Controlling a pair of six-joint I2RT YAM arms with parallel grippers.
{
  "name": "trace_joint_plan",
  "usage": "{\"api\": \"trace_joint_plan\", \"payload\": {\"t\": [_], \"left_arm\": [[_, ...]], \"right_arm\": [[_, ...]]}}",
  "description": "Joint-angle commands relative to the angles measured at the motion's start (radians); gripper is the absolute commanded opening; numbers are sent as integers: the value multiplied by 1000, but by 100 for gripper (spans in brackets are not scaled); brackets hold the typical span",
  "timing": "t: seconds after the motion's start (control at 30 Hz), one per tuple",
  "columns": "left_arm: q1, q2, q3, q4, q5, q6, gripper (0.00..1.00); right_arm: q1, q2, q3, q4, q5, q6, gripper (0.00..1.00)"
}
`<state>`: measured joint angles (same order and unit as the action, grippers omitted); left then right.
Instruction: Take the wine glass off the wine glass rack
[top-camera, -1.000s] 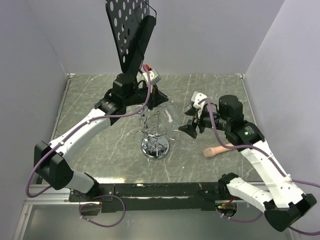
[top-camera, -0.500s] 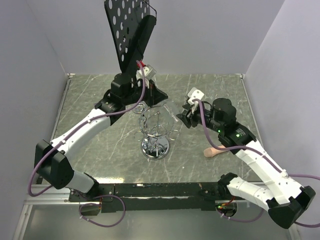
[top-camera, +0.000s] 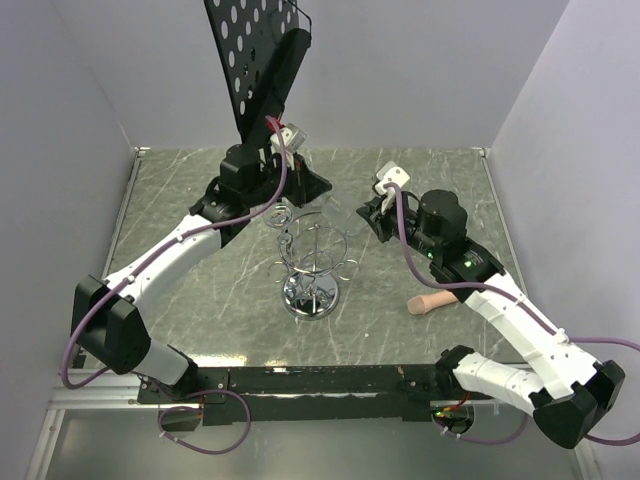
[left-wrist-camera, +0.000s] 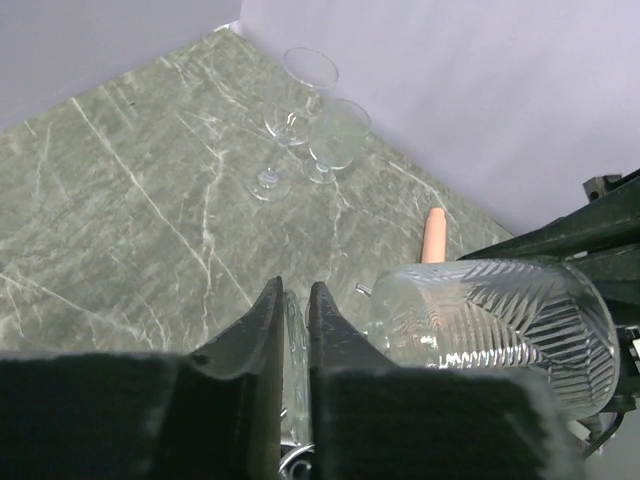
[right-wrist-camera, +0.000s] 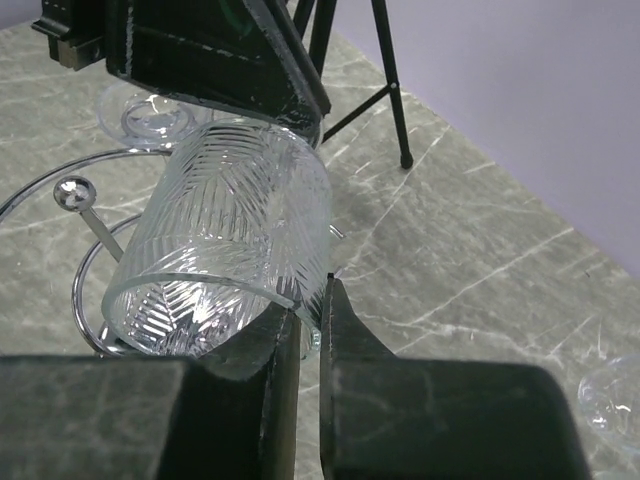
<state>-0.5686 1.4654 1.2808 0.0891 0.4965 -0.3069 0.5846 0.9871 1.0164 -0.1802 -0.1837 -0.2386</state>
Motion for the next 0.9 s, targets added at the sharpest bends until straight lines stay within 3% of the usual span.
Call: {"api": "trace_joint_plan", "payload": {"t": [0.0,0.1,0.23,0.3,0.87], "left_arm": [[-31,-36,-1,61,133,-35,20],[-31,-43,-6,52,91,-35,49],[-31,-51,-6,28,13,-50,67],[-30,-56,-15,38,10,-54,99],[-33,-79,-46,41,33,-14,100]], "right_arm": [[-3,10,83,47,7,28,0],[-5,13,106,7,13,10,0],[-29,-1,117,-28,-5,-18,0],[-40,-13,123,-48,-13,-21,0],[-239,-50,143,-120,-17,44,0]]}}
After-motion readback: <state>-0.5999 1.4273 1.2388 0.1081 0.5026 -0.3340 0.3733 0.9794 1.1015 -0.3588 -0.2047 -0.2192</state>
